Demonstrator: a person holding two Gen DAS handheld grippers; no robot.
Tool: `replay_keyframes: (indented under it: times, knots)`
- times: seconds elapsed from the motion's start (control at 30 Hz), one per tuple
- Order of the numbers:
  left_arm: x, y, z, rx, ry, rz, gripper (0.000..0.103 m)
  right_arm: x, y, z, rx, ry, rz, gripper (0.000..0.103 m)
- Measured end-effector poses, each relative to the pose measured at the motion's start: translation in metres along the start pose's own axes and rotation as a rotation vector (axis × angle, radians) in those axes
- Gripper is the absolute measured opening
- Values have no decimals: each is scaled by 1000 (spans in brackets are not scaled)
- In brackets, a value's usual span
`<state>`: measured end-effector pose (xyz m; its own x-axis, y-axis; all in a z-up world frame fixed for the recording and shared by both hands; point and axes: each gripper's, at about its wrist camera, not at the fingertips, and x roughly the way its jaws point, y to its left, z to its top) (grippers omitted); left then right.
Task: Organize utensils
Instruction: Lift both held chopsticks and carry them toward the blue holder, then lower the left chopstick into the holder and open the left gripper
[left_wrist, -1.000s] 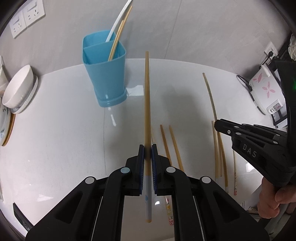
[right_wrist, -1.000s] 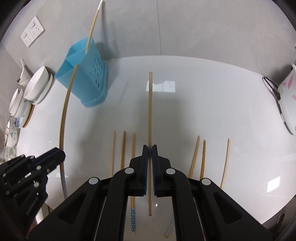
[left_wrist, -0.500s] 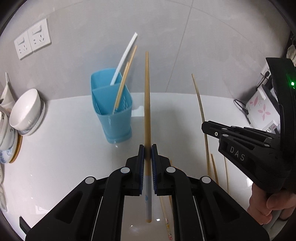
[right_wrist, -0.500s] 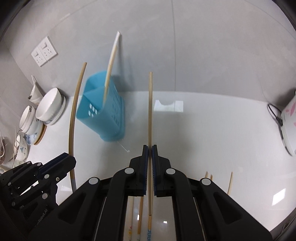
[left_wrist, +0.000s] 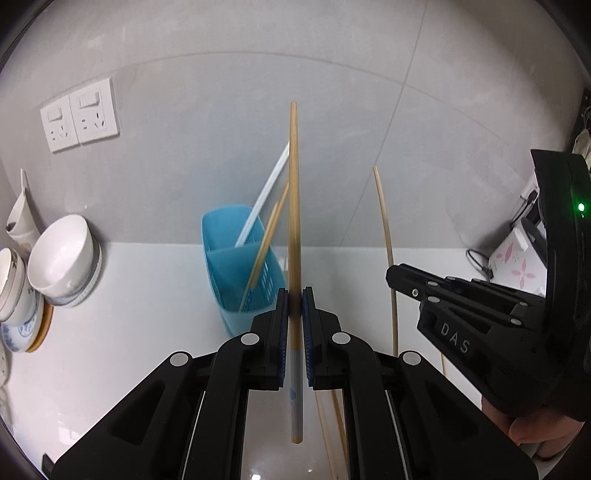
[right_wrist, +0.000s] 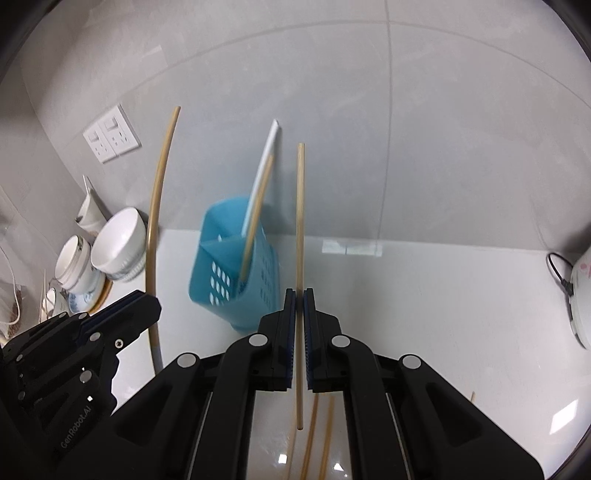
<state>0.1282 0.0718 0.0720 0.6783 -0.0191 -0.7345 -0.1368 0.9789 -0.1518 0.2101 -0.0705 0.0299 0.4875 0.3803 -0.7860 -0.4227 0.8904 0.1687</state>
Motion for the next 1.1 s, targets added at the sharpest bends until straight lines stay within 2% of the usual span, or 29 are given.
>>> replay_keyframes:
  times: [0.43,0.57,0.77,0.93,1.1]
  knots:
    - [27,24,29,-58,-119,-5,7,17,4,27,5,-57,34,3]
    - [39,36,31,-78,-199,9,7,22,3,30,7,-80,55,3]
    - [56,50,29,-83,-331,-14,7,32,0,31,24,-86,61,3]
    - [72,56,26,-77,-373,-24,7,40,-2,29,32,-80,53,3]
    - [85,55,21,-63,-380,-7,7,47,-3,27,34,-67,48,3]
